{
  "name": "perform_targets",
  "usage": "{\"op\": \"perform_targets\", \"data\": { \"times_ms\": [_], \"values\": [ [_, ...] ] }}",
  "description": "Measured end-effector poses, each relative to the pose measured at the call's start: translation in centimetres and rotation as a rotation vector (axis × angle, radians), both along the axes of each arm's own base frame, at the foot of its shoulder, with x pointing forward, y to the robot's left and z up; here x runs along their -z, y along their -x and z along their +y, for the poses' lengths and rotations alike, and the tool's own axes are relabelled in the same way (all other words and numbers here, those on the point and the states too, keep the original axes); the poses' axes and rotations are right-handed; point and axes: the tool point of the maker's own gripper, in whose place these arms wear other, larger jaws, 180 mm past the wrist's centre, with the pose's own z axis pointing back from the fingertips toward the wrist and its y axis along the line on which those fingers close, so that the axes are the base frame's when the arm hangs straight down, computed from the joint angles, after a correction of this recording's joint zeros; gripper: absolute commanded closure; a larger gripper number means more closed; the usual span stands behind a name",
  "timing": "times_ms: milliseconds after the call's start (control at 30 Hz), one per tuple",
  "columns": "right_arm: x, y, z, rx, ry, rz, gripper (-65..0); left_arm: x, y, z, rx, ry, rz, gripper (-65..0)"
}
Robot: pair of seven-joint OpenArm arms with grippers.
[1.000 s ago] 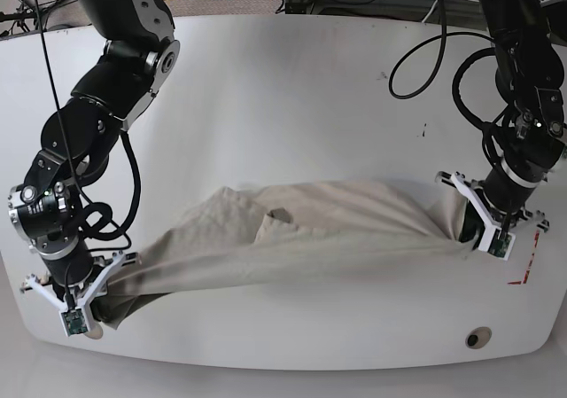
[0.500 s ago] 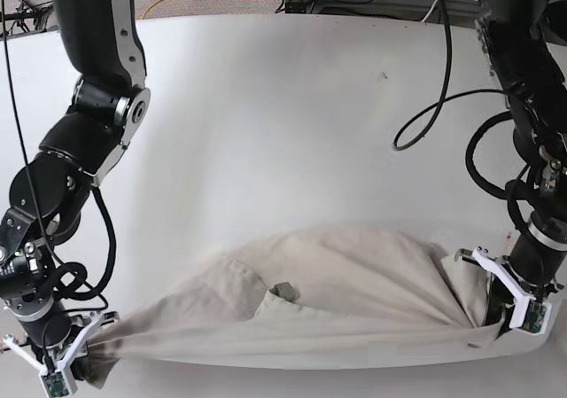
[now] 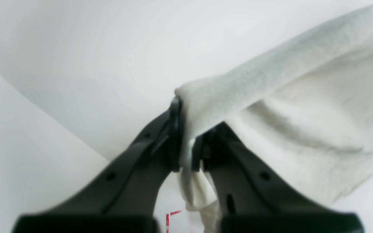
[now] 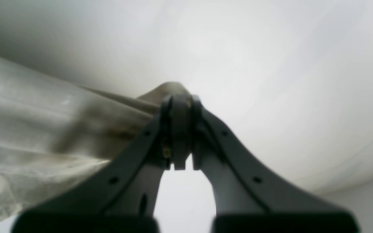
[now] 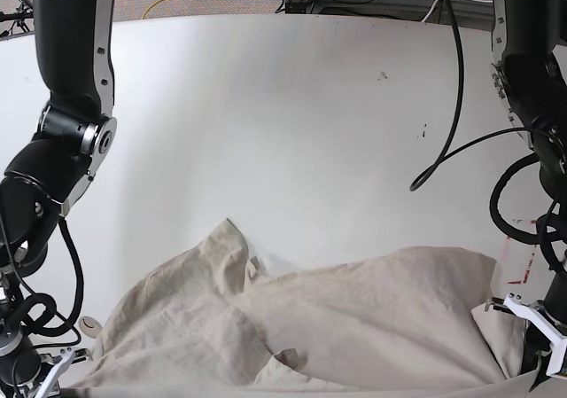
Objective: Fold the T-shirt properly
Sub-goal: 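Drag the held shirt edge with both grippers to spread it flat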
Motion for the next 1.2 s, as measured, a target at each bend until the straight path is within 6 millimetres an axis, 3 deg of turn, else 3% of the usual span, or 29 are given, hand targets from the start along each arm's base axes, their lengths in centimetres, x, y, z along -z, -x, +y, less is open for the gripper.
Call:
{"op": "perform_targets", "data": {
  "times_ms": [100, 200, 333, 467, 667, 900, 1200],
  "values": [
    [1.7, 0.2, -0.3, 0.000, -0.008, 0.029, 0.0, 1.0, -0.1, -0.4, 0.005, -0.009, 0.030, 0.0],
    [4.6, 1.4, -1.3, 0.030, -0.019, 0.077, 0.0, 3.2, -0.1, -0.8, 0.022, -0.009, 0.075, 0.0],
    [8.5, 3.5, -2.7, 0.081, -0.020, 0.145, 0.0, 7.9, 0.5, -1.2, 0.036, -0.011, 0.194, 0.0],
    [12.9, 5.5, -2.4, 0.095, -0.046, 0.217, 0.0, 11.9, 1.5, -1.6, 0.054, -0.026, 0.283, 0.0],
    [18.8, 9.3, -2.4, 0.140, -0.090, 0.321, 0.0, 19.2, 4.3, -1.4, 0.064, -0.063, 0.473, 0.0],
    [24.8, 13.9, -2.7, 0.205, -0.162, 0.445, 0.0, 25.7, 8.4, -1.9, 0.105, -0.089, 0.652, 0.0],
    [30.8, 19.3, -2.3, 0.233, -0.195, 0.611, 0.0, 31.9, 14.5, -1.2, 0.099, -0.060, 0.844, 0.0]
  ]
}}
